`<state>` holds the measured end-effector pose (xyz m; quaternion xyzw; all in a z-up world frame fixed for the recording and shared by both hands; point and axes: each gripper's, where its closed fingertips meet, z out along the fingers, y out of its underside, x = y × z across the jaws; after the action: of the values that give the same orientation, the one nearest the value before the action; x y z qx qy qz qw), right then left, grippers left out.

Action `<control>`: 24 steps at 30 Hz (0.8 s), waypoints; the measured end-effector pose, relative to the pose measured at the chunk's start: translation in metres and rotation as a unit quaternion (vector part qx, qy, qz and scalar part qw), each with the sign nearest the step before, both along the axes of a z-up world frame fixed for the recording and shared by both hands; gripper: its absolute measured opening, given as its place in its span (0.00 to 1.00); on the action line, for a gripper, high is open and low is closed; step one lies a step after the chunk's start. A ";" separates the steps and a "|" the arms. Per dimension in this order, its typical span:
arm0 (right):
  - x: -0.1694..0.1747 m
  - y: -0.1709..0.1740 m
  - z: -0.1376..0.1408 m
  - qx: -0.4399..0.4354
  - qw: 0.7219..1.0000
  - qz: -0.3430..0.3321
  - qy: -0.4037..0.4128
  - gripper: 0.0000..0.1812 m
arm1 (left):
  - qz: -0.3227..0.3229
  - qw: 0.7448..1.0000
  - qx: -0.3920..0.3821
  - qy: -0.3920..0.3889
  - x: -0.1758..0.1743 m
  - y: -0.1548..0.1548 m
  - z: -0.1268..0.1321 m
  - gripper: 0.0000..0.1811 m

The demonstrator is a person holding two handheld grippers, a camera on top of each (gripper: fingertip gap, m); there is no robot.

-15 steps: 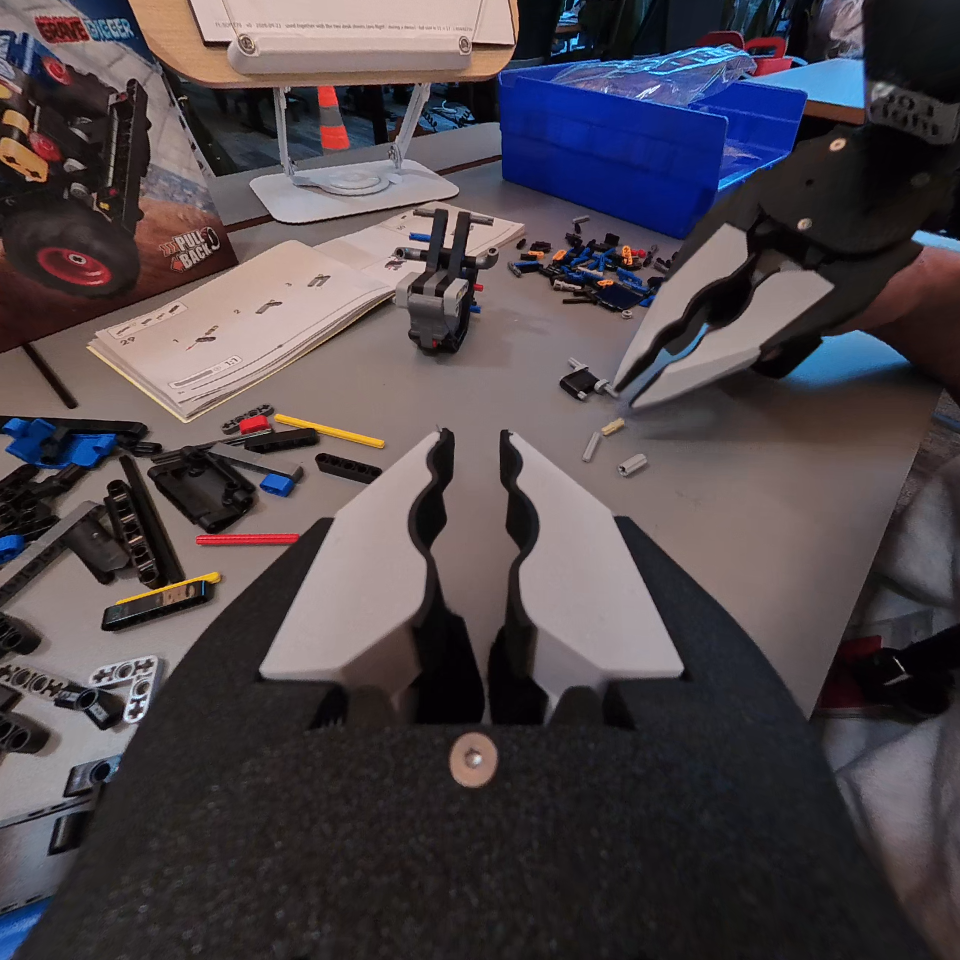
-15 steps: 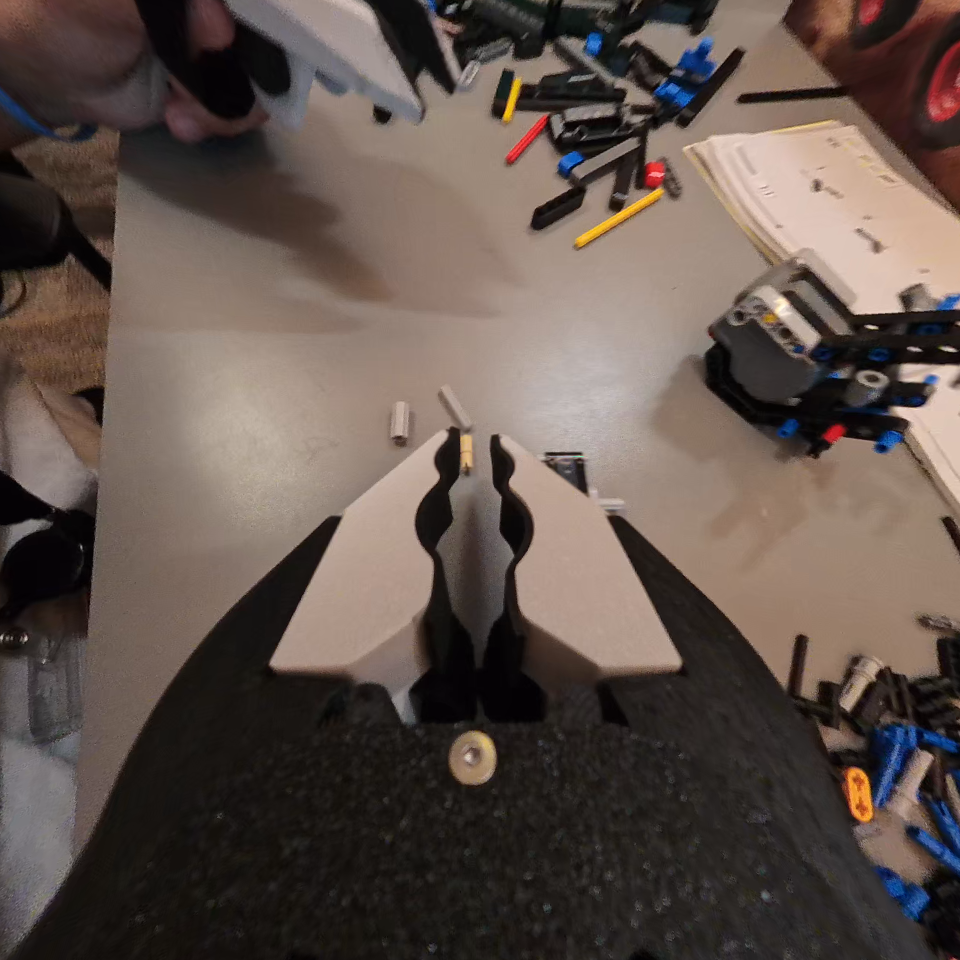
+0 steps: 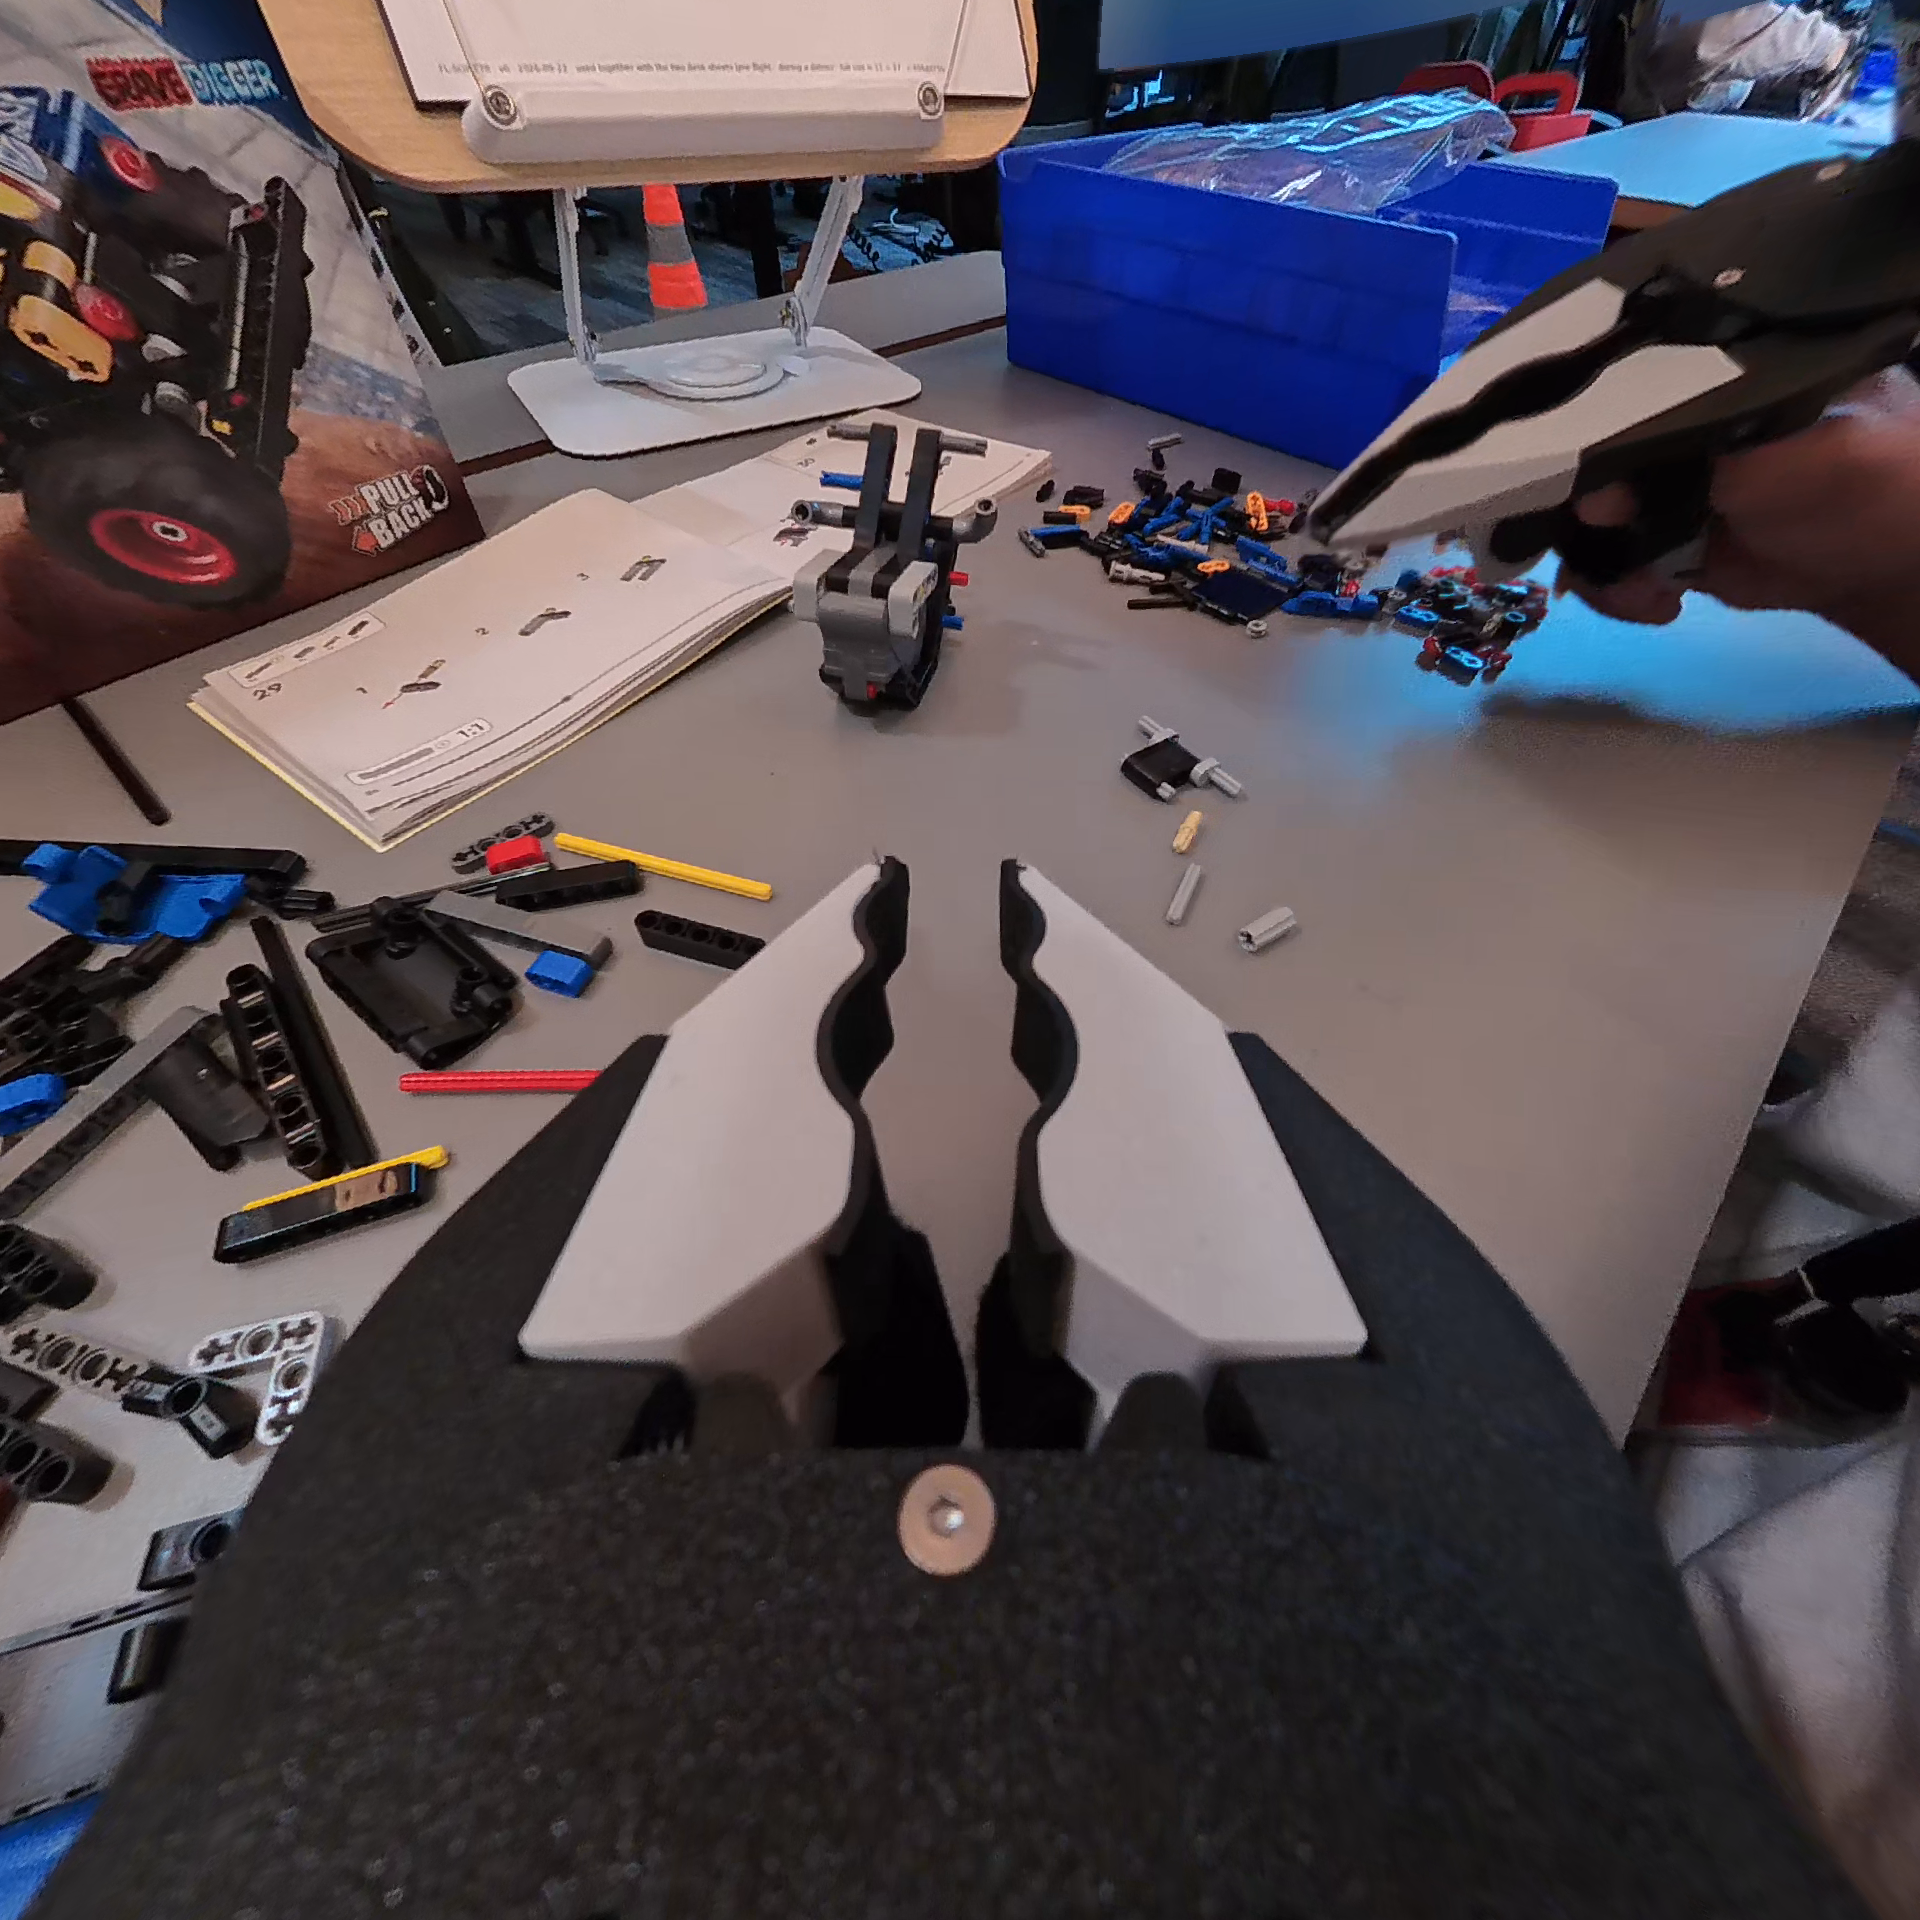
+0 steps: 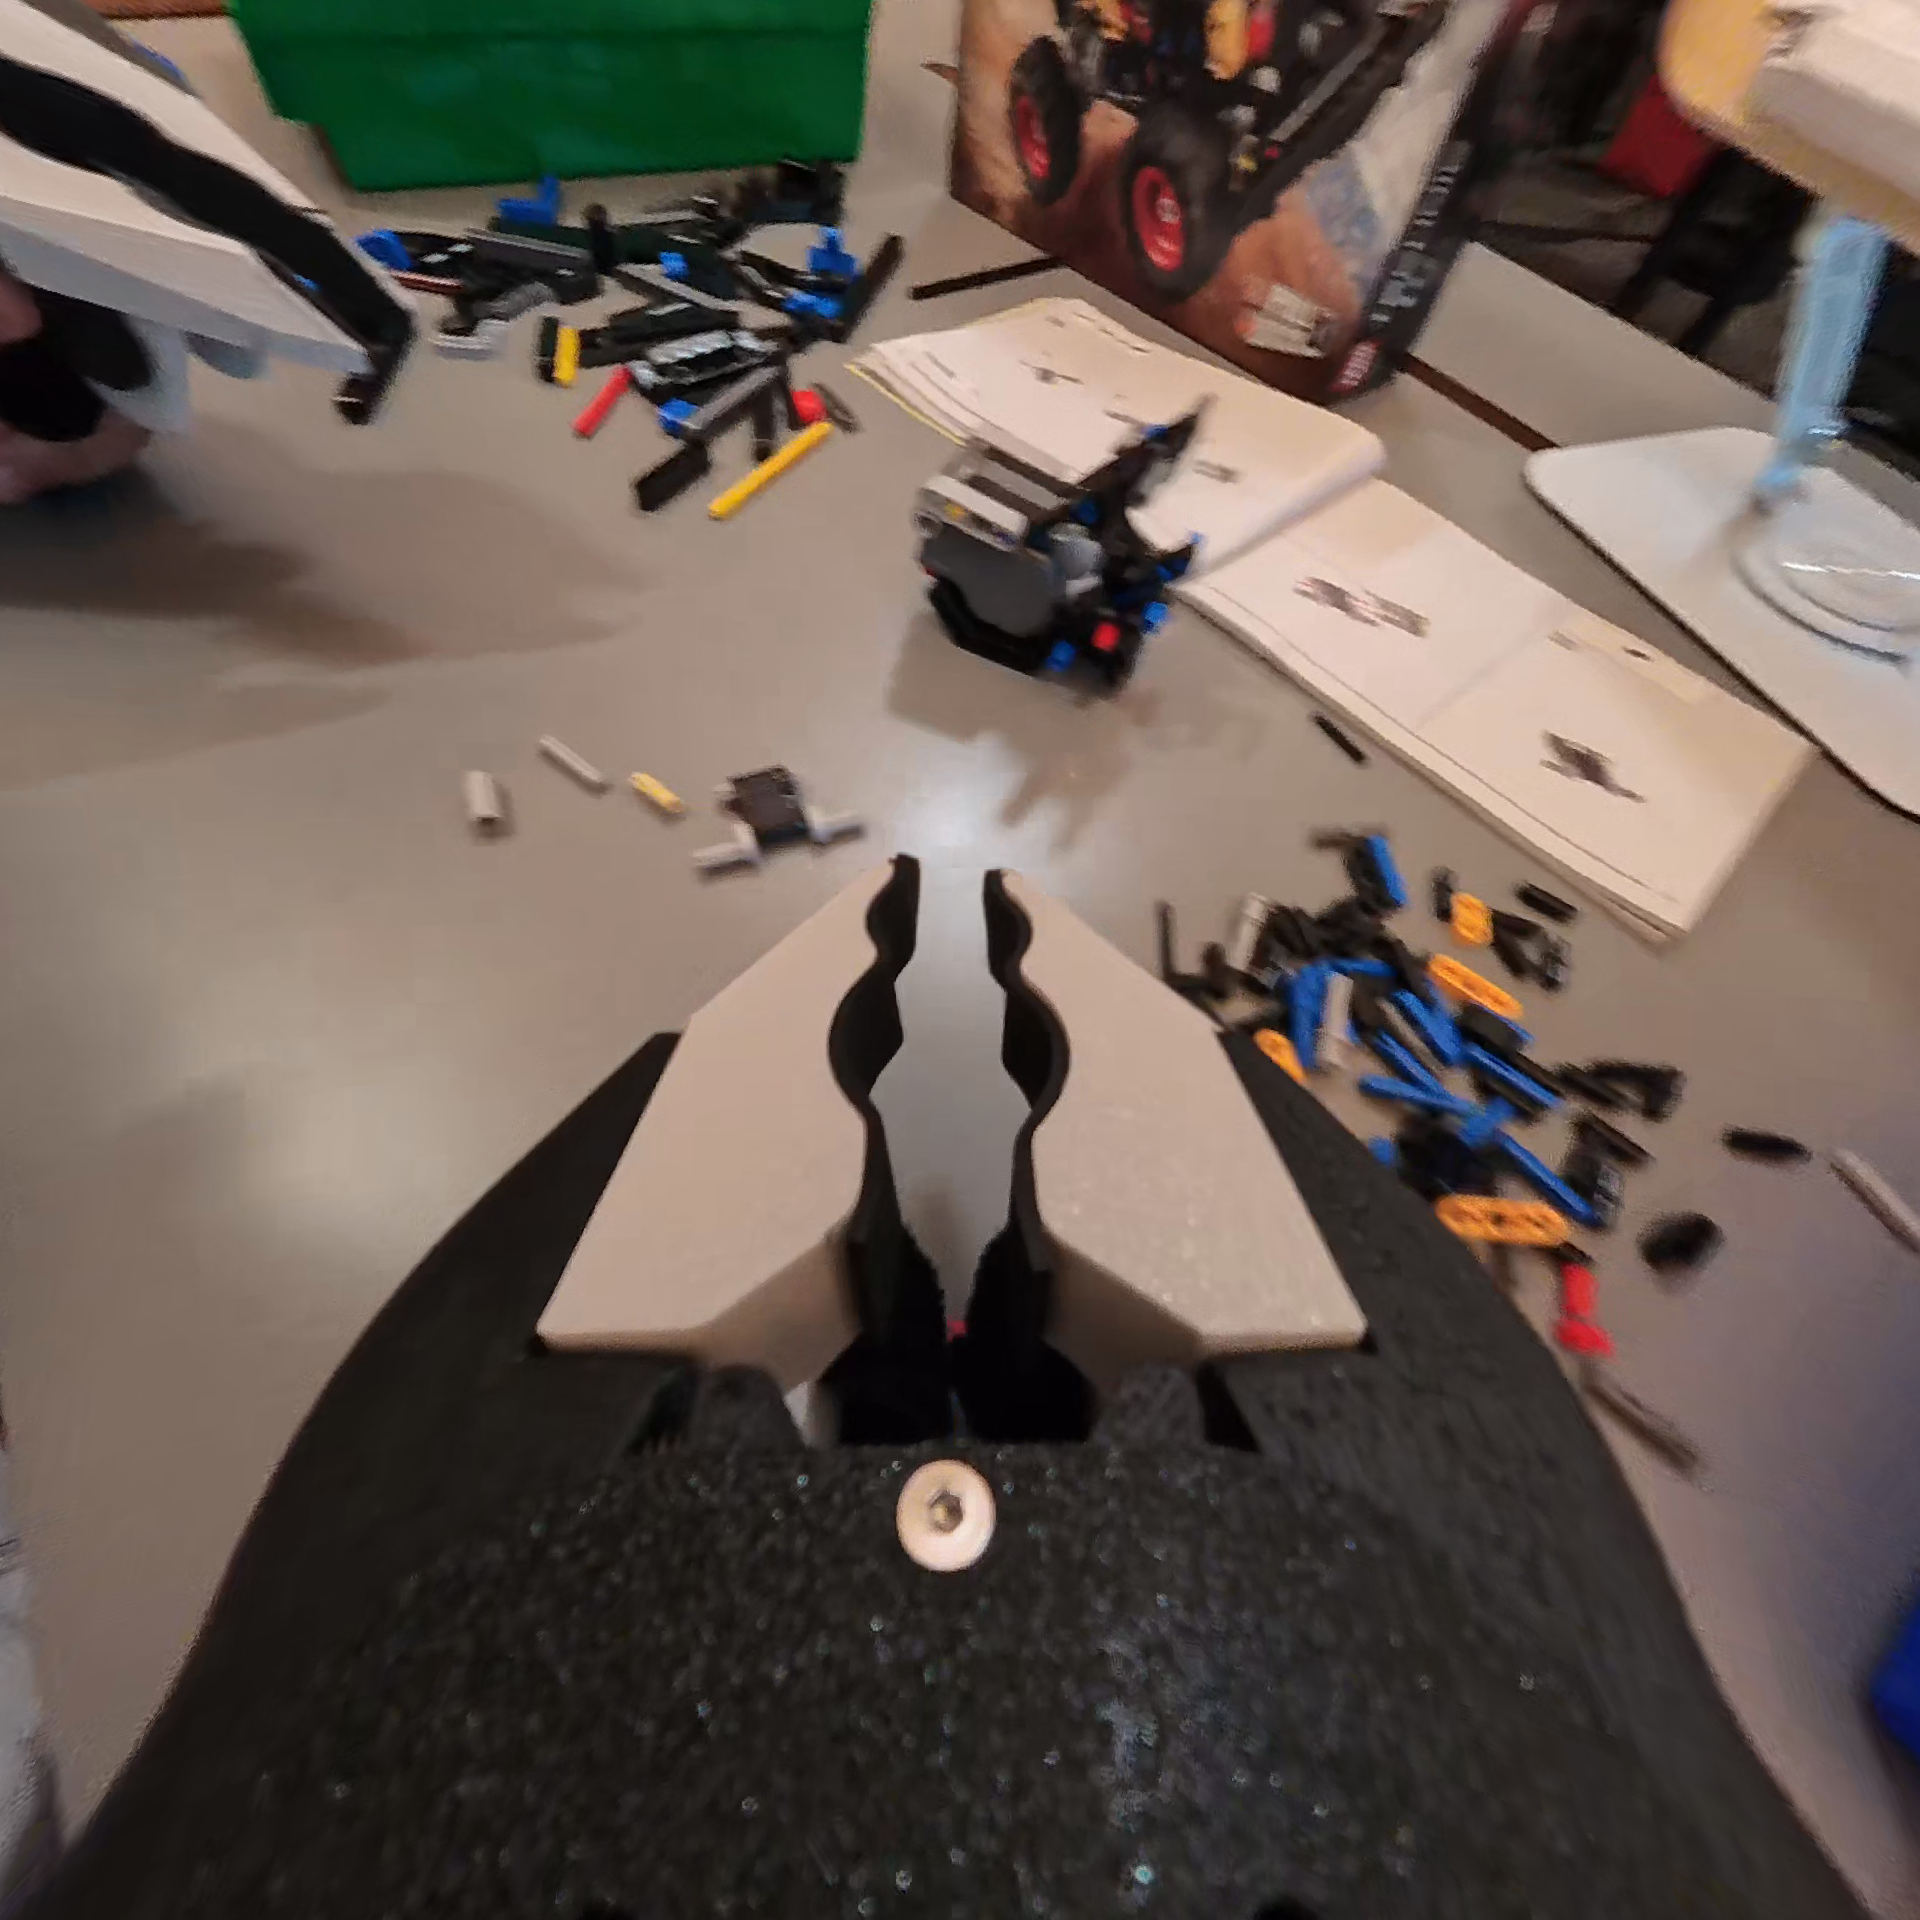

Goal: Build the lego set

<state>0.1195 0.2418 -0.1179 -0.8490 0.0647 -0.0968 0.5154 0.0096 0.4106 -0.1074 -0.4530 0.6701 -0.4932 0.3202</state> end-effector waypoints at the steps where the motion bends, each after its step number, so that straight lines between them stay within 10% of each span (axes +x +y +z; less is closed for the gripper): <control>1: 0.009 -0.008 0.002 0.002 1.000 -0.018 -0.006 0.06 | 0.001 1.000 0.002 0.002 0.000 0.000 -0.001 0.09; 6: 0.064 -0.036 0.004 -0.043 0.994 -0.101 -0.030 0.06 | 0.003 1.000 0.012 0.008 0.002 -0.001 -0.003 0.09; 24: 0.125 0.021 -0.055 -0.197 0.980 0.001 0.021 0.07 | -0.003 1.000 -0.005 -0.002 -0.001 0.000 0.001 0.09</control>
<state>0.2443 0.2632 -0.1725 -0.9357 0.0547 -0.0894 0.3370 0.0090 0.4103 -0.1061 -0.4515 0.6686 -0.4985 0.3172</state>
